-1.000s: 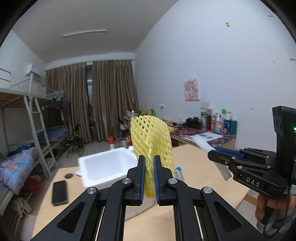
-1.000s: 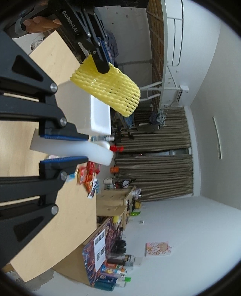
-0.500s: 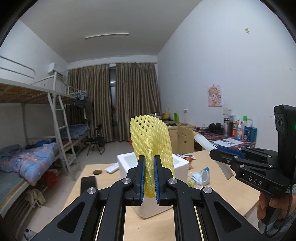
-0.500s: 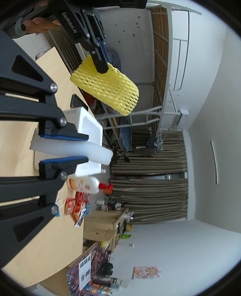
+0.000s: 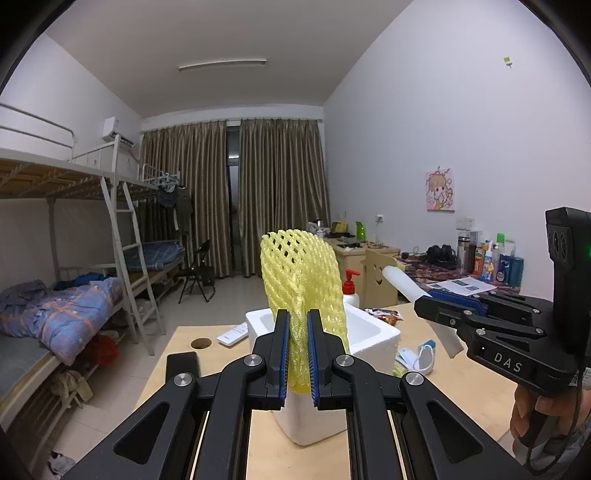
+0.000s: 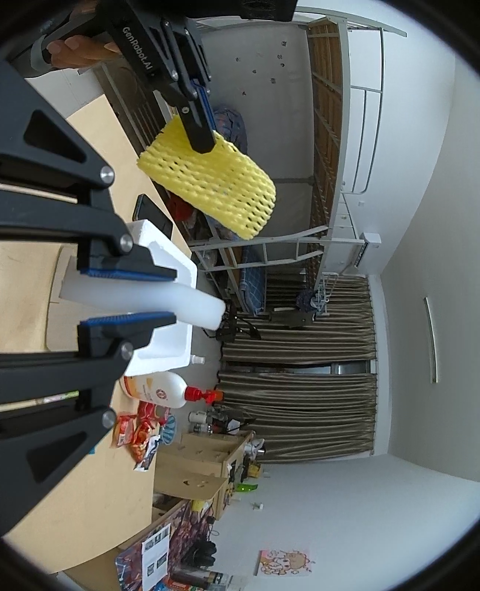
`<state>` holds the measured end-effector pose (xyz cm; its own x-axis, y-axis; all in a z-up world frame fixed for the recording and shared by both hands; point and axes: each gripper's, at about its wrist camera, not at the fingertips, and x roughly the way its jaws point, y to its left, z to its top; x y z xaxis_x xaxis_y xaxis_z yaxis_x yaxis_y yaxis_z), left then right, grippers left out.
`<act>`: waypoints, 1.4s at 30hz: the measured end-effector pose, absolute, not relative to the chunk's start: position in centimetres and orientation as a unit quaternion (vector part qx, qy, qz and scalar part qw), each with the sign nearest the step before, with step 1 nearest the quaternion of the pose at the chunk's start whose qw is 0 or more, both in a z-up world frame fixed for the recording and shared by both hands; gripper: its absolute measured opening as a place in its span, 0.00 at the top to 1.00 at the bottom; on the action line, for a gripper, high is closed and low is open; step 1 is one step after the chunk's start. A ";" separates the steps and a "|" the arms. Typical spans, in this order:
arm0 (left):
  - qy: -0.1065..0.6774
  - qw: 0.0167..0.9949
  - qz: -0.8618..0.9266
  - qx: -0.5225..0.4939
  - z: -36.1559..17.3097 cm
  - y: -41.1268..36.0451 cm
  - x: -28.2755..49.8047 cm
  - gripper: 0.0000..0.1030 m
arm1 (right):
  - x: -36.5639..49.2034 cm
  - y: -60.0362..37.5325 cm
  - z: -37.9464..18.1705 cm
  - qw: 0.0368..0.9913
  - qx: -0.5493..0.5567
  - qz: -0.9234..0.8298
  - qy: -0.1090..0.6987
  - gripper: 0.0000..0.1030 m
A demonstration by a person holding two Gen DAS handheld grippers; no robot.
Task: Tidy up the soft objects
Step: 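Carry the yellow sleeve and white bar with both grippers over the foam box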
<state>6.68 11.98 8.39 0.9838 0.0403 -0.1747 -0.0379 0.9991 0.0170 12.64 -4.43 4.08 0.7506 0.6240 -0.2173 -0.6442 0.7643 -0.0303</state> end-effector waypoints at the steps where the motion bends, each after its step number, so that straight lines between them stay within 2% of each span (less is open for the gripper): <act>1: 0.088 0.996 0.020 0.006 8.5 12.1 6.8 0.91 | 12.7 -4.4 4.1 0.934 -0.052 0.340 0.098 0.81; 25: 0.108 0.994 0.017 0.005 9.8 14.3 14.4 0.91 | 16.9 -2.0 4.8 0.924 -0.054 0.361 0.117 0.81; 42: 0.144 0.989 -0.028 -0.003 8.1 14.9 21.0 0.91 | 20.2 -1.2 4.0 0.919 -0.037 0.364 0.147 0.81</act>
<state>20.95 14.92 8.09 0.9569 -0.0568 -0.2849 0.0551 0.9984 -0.0142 20.21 -1.20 4.00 0.6915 0.6586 -0.2968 -0.6804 0.7318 0.0386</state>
